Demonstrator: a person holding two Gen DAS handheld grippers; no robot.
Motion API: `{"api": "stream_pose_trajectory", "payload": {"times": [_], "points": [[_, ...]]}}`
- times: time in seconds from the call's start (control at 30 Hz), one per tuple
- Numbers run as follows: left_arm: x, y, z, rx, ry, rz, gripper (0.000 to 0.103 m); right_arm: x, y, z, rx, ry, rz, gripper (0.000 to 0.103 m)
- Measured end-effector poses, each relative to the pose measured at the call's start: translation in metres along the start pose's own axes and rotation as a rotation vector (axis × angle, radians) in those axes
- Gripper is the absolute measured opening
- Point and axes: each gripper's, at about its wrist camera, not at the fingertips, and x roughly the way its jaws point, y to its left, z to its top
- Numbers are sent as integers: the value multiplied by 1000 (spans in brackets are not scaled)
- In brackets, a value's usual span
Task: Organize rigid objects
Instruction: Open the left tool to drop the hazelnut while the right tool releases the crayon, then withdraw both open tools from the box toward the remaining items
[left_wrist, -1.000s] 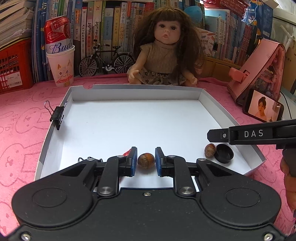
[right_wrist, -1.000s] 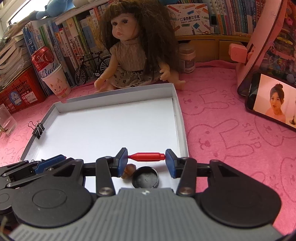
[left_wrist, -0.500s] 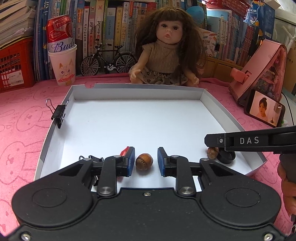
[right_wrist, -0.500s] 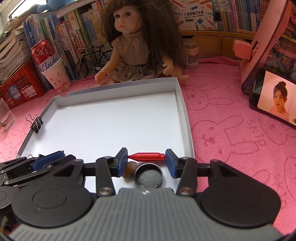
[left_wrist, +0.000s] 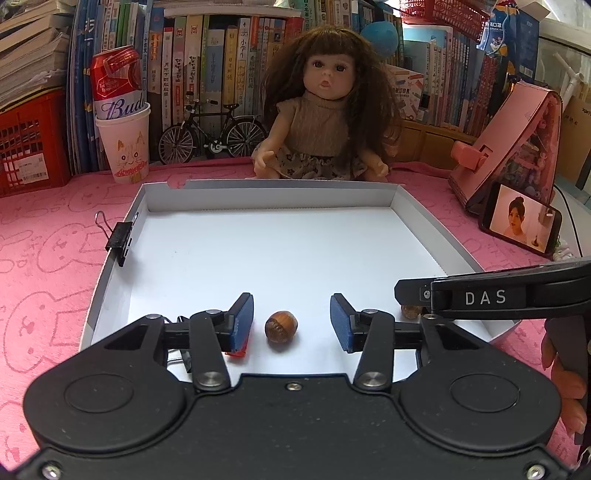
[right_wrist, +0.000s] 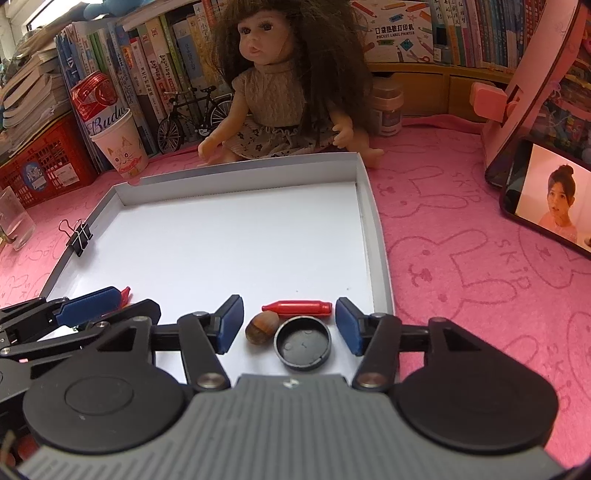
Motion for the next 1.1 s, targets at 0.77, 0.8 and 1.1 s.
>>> {"api": "stream_pose_trajectory", "payload": {"times": [0.77,0.8,1.1], "points": [[-30,-6,-1,13,-36,-5,60,-31,5,-10,-30,-72,-7,85],[-31,-6,-2,13,-38,-7,60,-32,5,-10,-31,-77,-8,85],[-50,-3,-4,8,-60,-11,65,-48,7,-18,-62,-124,-10,89]]}}
